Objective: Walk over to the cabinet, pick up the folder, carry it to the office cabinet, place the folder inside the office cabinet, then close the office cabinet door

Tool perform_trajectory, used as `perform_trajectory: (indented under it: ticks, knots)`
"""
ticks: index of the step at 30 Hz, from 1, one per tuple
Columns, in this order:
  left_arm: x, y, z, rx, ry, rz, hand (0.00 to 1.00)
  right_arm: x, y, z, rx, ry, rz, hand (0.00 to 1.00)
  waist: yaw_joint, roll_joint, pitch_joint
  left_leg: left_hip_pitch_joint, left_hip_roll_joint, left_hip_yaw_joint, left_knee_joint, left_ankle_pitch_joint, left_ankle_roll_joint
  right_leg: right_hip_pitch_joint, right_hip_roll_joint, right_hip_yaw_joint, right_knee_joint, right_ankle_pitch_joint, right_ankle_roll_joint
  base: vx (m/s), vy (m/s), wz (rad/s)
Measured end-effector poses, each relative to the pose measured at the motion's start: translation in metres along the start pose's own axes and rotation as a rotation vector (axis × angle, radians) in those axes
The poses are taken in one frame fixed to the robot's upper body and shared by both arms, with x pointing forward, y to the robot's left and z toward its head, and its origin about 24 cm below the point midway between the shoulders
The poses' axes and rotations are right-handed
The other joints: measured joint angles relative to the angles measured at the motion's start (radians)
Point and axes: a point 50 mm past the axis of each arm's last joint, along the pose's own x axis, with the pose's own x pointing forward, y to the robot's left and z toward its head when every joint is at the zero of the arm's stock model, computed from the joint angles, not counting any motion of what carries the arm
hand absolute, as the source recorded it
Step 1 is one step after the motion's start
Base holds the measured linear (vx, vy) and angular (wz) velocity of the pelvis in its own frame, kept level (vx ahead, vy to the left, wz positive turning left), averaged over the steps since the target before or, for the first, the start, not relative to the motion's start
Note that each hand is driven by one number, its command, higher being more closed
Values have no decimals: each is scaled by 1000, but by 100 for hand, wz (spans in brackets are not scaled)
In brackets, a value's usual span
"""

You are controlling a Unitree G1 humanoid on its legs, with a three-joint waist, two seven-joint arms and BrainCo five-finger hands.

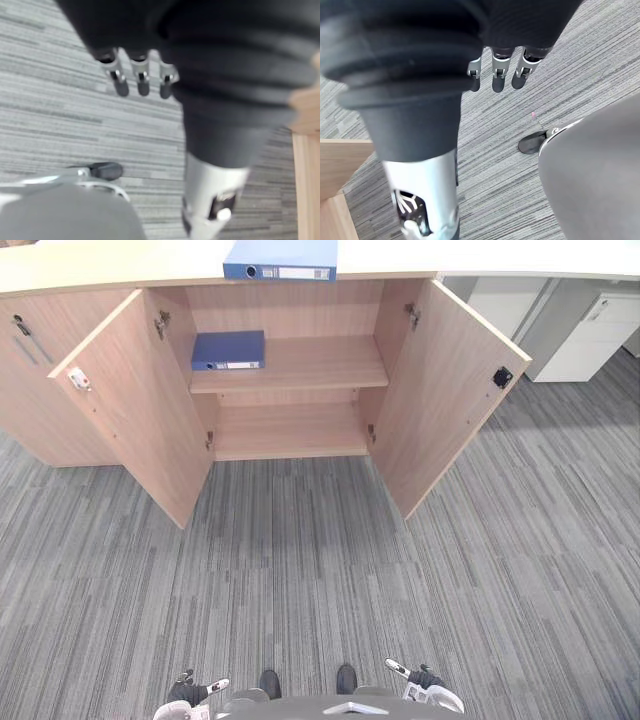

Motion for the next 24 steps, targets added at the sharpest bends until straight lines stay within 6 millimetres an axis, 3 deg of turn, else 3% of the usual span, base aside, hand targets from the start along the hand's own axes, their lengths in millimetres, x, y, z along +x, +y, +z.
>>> perform_trajectory:
  ticks: [4, 6, 8, 9, 11, 14, 16, 18, 20, 22, 24]
  knots:
    - [1, 1, 4, 1, -12, -8, 0, 1, 5, 6, -27, -20, 16, 0, 3, -7, 9, -37, 6, 31, 98, -75, 11, -54, -9, 37, 102, -51, 17, 144, 42, -29]
    - [1, 0, 7, 1, -22, -9, 0, 1, 6, 6, -26, -21, 18, 0, -1, -7, 17, -32, 3, 37, 155, -133, 22, -104, -27, 36, 266, -126, 49, 195, 75, -16]
    - [3, -3, 14, 1, -37, -18, 0, 1, 10, 17, -22, -59, 29, 0, -3, 3, 42, -2, 4, 38, 163, -147, 27, -184, -42, 10, 483, -146, 56, 202, 113, 0]
    - [3, -7, 18, 3, -52, -28, 0, 2, 12, 24, -20, -86, 38, 0, -9, 8, 63, 30, 4, 28, 160, -161, 49, -251, -56, -24, 643, -176, 41, 205, 117, 14]
    - [4, -7, 24, 4, -68, -28, 0, 2, 16, 27, -37, -97, 53, 0, -8, 1, 75, 71, 2, 19, 153, -185, 52, -303, -67, -63, 717, -250, 28, 230, 52, 19]
    - [5, -11, 30, 0, -83, -38, 0, 2, 21, 33, -38, -119, 72, 0, -25, 6, 80, 108, 31, -19, 136, -210, 39, -364, -42, -153, 626, -256, 2, 296, -25, 36]
    - [6, -13, 34, 1, -93, -44, 0, 2, 23, 35, -50, -130, 81, 0, -44, 8, 81, 141, 44, -55, 108, -223, 12, -379, -4, -177, 459, -170, -32, 389, -93, 60]
    - [5, -20, 32, -19, -83, -55, 0, 2, 20, 36, -50, -133, 74, 0, -57, 11, 82, 190, 59, -90, 108, -249, -30, -352, 10, -159, 423, -51, -82, 480, -168, 67]
    - [4, -28, 32, -38, -88, -72, 0, 2, 21, 41, -54, -154, 78, 0, -43, 37, 81, 170, 90, -80, 178, -237, -64, -328, 23, -186, 423, -86, -102, 531, -227, 31]
    - [3, -36, 30, -101, -85, -77, 0, 1, 22, 41, -53, -154, 83, 0, -41, 51, 88, 66, 122, -72, 459, -199, -122, -241, 31, -205, 364, -107, -118, 465, -202, 26]
    - [2, -35, 34, -138, -104, -70, 0, -1, 22, 36, -60, -157, 87, 0, -30, 50, 90, -34, 184, -36, 746, -188, -120, -133, 47, -203, 302, -118, -123, 385, -141, 15]
